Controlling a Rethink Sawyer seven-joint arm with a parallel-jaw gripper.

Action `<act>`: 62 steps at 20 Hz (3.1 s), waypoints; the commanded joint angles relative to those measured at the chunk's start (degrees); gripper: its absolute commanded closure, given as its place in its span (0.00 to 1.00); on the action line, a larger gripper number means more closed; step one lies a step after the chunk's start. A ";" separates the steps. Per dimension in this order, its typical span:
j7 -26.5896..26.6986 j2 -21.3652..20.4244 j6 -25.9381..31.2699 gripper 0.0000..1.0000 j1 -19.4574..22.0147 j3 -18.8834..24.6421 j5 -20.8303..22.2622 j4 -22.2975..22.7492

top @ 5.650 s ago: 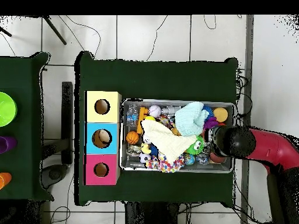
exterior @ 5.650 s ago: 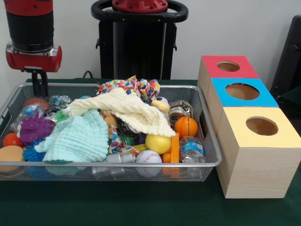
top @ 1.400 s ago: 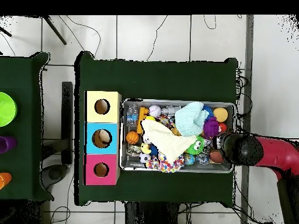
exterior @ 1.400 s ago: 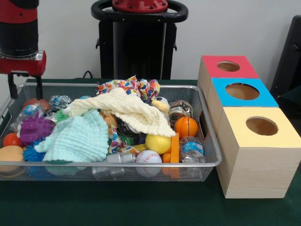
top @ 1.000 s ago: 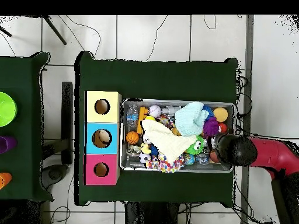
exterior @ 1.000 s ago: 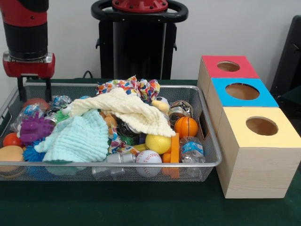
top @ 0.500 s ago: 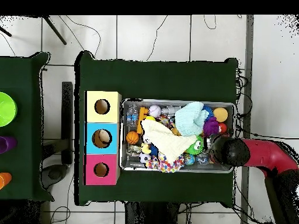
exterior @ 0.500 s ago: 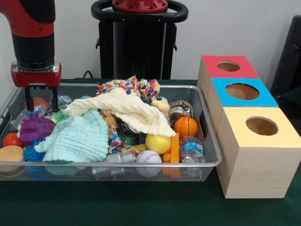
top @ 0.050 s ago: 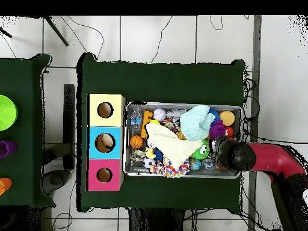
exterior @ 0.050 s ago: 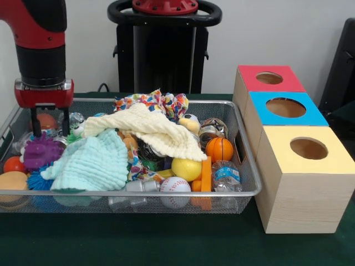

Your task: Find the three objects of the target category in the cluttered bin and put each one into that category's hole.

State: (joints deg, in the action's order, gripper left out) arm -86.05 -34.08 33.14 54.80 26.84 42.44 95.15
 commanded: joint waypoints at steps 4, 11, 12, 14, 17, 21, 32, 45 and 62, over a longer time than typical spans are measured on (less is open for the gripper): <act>8.17 2.99 2.81 0.00 1.68 -1.59 4.16 -0.64; 7.24 -0.67 5.25 0.00 0.92 -2.41 2.89 0.84; 7.15 -0.93 5.41 0.00 0.90 -2.48 2.78 0.99; 6.84 -1.28 5.78 0.00 0.76 -2.76 2.59 1.22; 6.65 -1.22 5.81 0.00 0.74 -3.20 2.66 1.32; 6.32 -1.43 5.90 0.00 0.55 -3.61 2.48 1.52; 5.13 1.99 3.08 0.00 0.09 -4.68 3.81 0.32; 3.71 4.03 0.78 0.00 -0.22 -5.27 4.61 0.15; -6.43 0.83 -2.31 0.00 -3.21 -10.04 2.40 1.35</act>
State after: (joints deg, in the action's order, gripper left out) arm -86.06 -35.90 32.01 52.02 21.45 42.60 94.41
